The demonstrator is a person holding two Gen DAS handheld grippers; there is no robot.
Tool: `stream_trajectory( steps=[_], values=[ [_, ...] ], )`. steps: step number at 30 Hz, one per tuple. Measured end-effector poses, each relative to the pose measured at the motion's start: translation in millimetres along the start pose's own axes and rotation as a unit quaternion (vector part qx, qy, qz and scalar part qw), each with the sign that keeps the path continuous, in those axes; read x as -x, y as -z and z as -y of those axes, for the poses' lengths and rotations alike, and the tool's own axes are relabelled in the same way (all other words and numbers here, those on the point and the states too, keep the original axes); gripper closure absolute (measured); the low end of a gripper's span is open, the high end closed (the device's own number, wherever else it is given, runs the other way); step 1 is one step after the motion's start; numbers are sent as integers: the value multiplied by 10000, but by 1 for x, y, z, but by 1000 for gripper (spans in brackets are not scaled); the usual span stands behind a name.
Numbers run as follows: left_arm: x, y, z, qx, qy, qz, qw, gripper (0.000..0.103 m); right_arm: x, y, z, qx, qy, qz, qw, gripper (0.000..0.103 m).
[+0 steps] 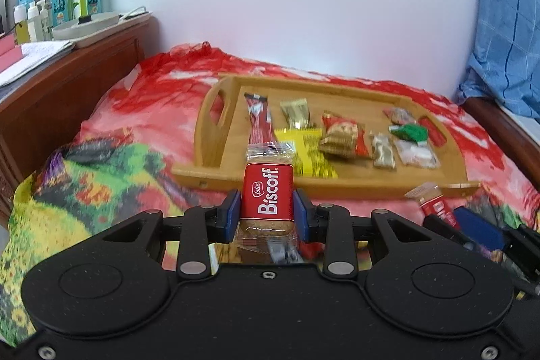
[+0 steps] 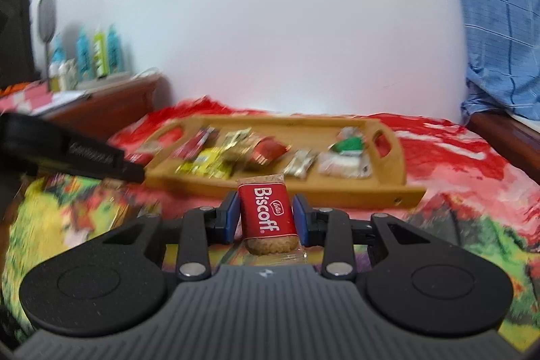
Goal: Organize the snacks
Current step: 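Carry both Biscoff packets onto the tray and open both grippers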
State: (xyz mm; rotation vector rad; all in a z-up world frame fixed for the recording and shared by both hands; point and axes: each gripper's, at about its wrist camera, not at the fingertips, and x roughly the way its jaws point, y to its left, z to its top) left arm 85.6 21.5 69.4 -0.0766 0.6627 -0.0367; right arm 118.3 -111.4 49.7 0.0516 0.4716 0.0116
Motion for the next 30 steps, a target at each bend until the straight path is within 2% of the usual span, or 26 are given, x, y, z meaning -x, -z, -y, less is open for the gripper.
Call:
stream_trajectory(
  steps=[8,16,22,30],
  values=[
    [-19,-43,6,96,231,129,9996,71,-33,-42,37,-538,237,349,9977,63],
    [-56,-96,13,43,245,230,9994,71,-82,-72,68,-902,346,555,9938,63],
    [-103,-121,19,-5,152,94,9998,71,-122,-79,88,-1153,358,424,9918,63],
    [-160,-125,29,-76,-27,-171,9998,71,-160,-84,91,-1098,198,238,9935,63]
  ],
)
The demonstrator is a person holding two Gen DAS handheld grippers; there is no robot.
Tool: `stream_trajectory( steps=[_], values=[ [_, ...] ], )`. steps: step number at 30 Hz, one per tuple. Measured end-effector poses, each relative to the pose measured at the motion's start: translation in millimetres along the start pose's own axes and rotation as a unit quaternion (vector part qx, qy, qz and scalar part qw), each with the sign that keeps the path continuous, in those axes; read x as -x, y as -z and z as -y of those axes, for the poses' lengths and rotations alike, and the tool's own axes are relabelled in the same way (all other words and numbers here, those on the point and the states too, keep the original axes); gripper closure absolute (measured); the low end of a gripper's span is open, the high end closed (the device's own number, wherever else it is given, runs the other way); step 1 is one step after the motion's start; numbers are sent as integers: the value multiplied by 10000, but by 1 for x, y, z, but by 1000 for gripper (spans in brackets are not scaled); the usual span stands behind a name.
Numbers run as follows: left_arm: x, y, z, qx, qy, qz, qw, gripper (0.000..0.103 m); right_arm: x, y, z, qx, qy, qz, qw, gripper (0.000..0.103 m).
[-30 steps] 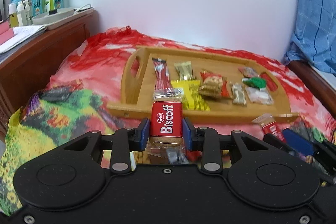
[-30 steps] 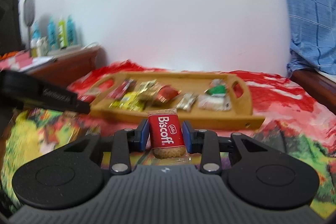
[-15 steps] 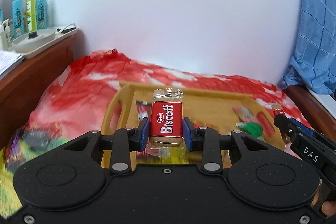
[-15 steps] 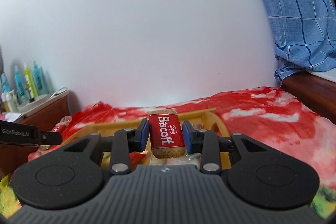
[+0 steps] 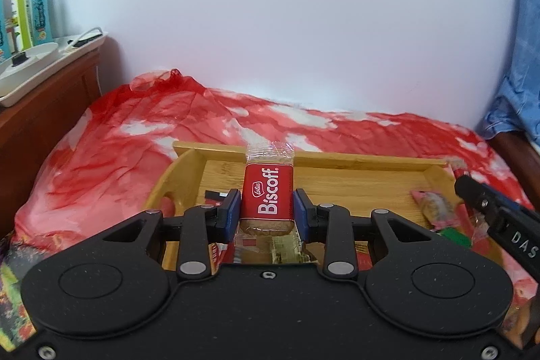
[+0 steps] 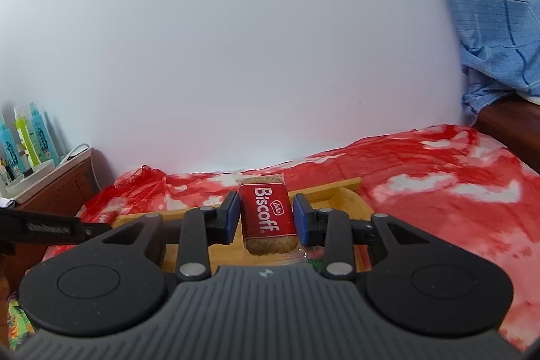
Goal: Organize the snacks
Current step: 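Carry both Biscoff packets onto the tray and open both grippers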
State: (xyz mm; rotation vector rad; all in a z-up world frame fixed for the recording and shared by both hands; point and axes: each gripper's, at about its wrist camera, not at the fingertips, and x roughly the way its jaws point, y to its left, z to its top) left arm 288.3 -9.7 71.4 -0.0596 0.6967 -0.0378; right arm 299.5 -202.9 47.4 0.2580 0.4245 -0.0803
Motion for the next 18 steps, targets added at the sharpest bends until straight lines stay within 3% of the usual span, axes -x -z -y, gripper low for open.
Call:
stream_trajectory(
  steps=[8,18],
  values=[
    [-32,11,5,-72,-134,-207,9997,71,-23,6,-5,70,-55,-257,9996,63],
    [-39,15,3,-101,-118,-279,9995,71,-35,11,-9,235,-26,-515,9984,63]
  ],
)
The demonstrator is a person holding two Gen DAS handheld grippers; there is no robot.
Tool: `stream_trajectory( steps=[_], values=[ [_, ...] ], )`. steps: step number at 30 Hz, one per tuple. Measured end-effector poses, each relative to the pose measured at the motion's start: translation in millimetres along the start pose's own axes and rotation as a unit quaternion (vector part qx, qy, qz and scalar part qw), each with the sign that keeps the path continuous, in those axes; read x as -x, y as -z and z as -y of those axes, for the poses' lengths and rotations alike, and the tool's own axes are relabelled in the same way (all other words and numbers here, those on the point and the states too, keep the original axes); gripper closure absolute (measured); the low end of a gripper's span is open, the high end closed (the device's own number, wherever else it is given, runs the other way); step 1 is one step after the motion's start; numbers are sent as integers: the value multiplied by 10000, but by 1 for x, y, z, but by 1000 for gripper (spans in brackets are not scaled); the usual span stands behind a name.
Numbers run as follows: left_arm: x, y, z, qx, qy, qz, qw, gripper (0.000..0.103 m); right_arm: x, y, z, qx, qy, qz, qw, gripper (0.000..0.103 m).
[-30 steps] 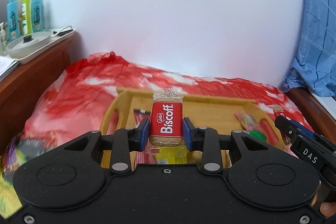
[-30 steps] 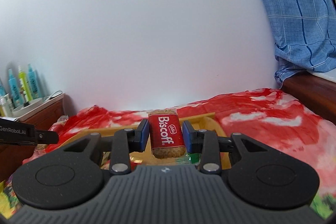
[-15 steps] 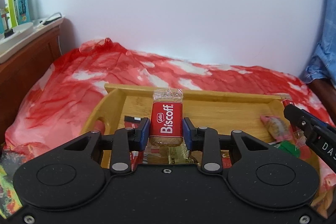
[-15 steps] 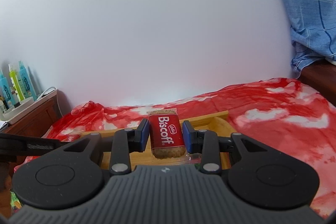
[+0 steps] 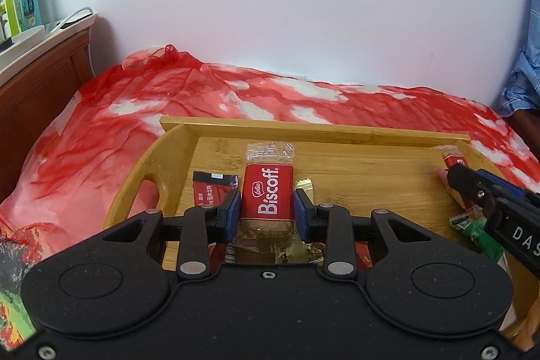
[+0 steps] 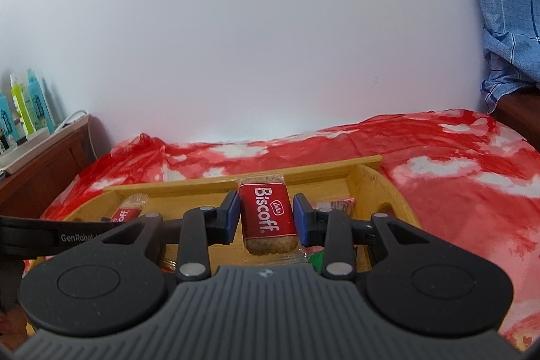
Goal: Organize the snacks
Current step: 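Carry both Biscoff packets onto the tray and open both grippers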
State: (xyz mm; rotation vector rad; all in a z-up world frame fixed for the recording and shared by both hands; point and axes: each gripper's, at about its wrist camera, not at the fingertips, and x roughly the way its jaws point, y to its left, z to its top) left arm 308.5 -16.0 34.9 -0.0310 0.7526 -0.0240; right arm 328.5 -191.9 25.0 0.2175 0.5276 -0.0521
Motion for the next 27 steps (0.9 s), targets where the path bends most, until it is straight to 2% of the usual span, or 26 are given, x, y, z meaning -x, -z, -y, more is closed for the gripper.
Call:
stream_trajectory(
  steps=[27],
  values=[
    [-8,4,-1,20,19,-67,10000,71,-13,1,-7,252,68,-387,9989,63]
  ],
)
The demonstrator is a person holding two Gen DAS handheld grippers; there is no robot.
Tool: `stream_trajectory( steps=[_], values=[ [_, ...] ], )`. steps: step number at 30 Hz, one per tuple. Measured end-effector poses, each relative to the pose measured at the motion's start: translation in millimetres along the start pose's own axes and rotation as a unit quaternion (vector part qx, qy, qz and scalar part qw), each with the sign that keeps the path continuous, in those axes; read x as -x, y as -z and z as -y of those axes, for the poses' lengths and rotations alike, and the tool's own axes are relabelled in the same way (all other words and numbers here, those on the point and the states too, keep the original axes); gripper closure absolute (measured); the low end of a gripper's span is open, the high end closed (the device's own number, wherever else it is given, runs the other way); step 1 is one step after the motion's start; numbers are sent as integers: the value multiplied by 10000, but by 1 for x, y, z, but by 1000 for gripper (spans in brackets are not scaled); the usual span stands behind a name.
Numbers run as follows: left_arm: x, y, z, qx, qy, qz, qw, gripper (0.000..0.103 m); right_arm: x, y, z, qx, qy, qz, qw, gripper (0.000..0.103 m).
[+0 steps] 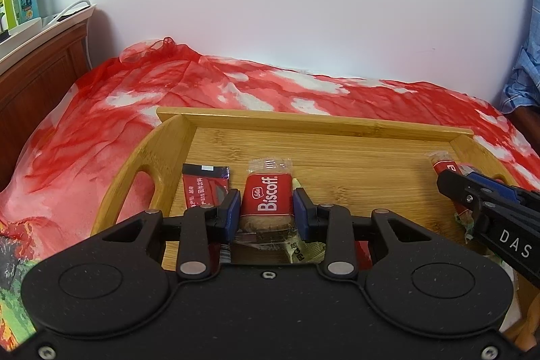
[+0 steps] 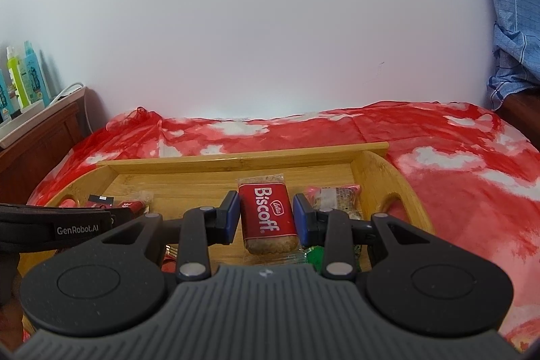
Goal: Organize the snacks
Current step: 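Carry both Biscoff packets onto the tray and open both grippers, then withdraw both grippers from the tray toward the remaining snacks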
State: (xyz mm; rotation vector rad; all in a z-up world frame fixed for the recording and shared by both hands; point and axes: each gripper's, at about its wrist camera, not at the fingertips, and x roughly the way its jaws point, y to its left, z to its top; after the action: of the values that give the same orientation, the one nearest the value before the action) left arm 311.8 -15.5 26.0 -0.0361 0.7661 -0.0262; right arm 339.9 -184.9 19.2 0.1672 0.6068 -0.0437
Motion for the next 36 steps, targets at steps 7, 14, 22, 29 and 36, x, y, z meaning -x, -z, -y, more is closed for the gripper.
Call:
stream_trajectory(
  steps=[7,14,22,29,36],
  values=[
    [0,0,1,11,-24,-32,10000,71,-7,-1,-1,46,16,-276,9996,62],
    [7,0,6,-197,-99,-76,9997,51,-1,-3,1,-14,-157,-183,9997,53],
    [55,5,4,-439,79,141,9989,21,50,-6,4,74,-207,280,9994,26],
    [97,30,-2,-452,121,138,9988,8,90,14,-1,-57,-229,431,9988,14],
    [123,67,-8,-609,3,30,9981,8,123,42,-19,158,-364,621,9973,9]
  ],
)
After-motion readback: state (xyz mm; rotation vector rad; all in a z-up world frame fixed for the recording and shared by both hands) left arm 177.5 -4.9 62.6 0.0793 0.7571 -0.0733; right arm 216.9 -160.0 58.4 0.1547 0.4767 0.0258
